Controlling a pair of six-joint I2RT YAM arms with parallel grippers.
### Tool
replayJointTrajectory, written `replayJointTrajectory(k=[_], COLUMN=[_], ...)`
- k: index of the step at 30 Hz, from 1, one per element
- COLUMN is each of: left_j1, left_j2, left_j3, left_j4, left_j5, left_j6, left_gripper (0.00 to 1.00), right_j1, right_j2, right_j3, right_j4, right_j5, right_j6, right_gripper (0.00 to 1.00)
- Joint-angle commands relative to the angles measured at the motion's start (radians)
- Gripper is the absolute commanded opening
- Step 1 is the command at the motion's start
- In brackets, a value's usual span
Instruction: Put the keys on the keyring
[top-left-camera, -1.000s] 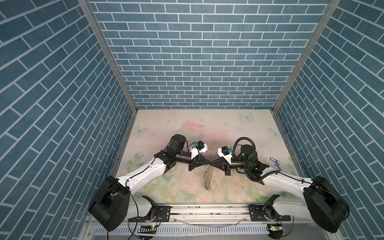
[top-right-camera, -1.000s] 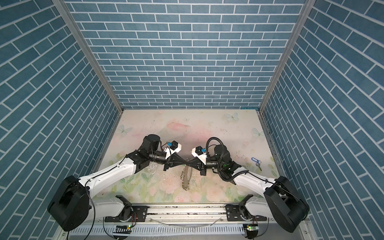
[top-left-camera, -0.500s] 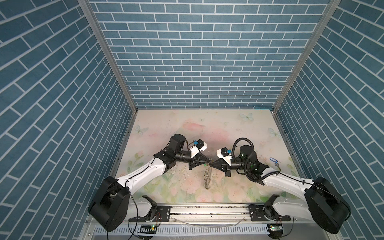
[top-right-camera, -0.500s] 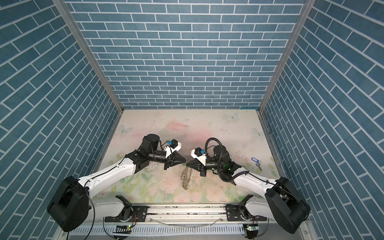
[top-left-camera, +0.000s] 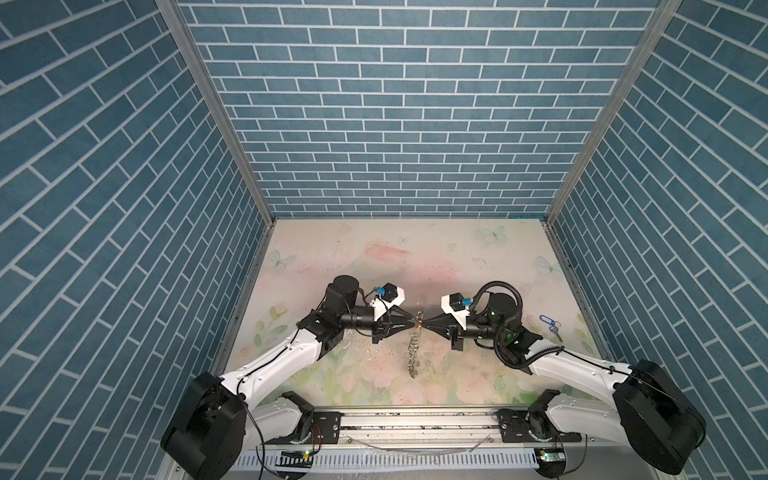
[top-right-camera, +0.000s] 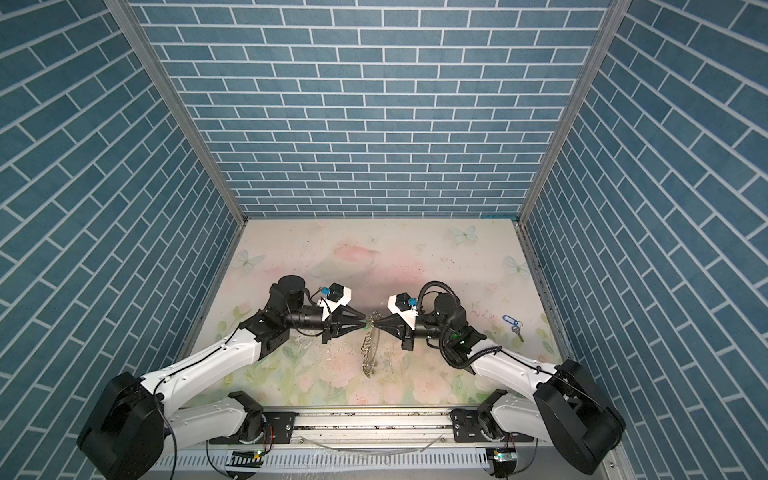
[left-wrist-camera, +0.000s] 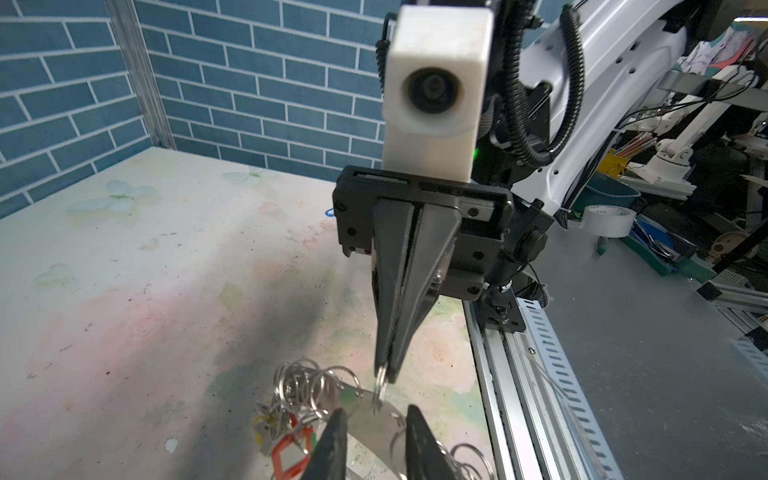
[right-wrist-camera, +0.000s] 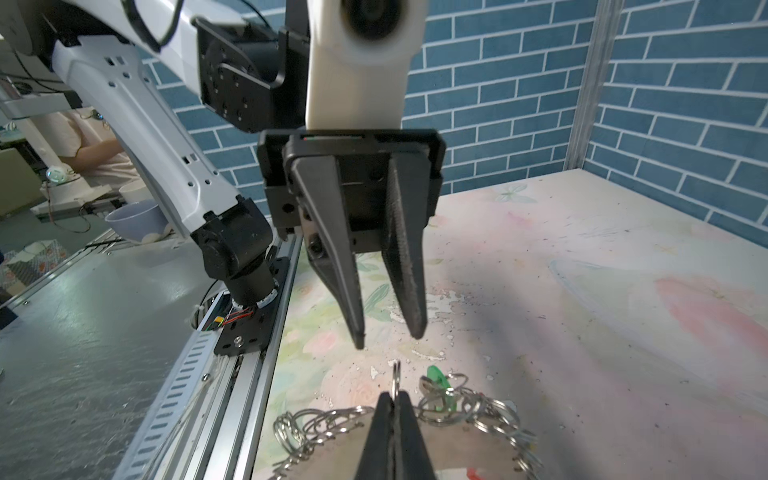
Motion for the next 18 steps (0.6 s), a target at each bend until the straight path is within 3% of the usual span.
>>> replayJointTrajectory(k=[1,18], left_j1=[0.005,0.004], left_j2=[-0.006,0.056], left_j3=[-0.030,-0.023], left_j4=[0.126,0.196], left_j5=[0.041,0.085], left_j6=[-0.024,-0.076], left_gripper=[0.27,0.19], right_j1=[-0.005,0.001], right_j2=[0.007,0.099], right_j3=[-0.031,-0.032], right_j4=[0.206,0.403], right_j5=[-0.006,-0.070], right_j6=[0.082,0.196], right_gripper=[0.00,0.00])
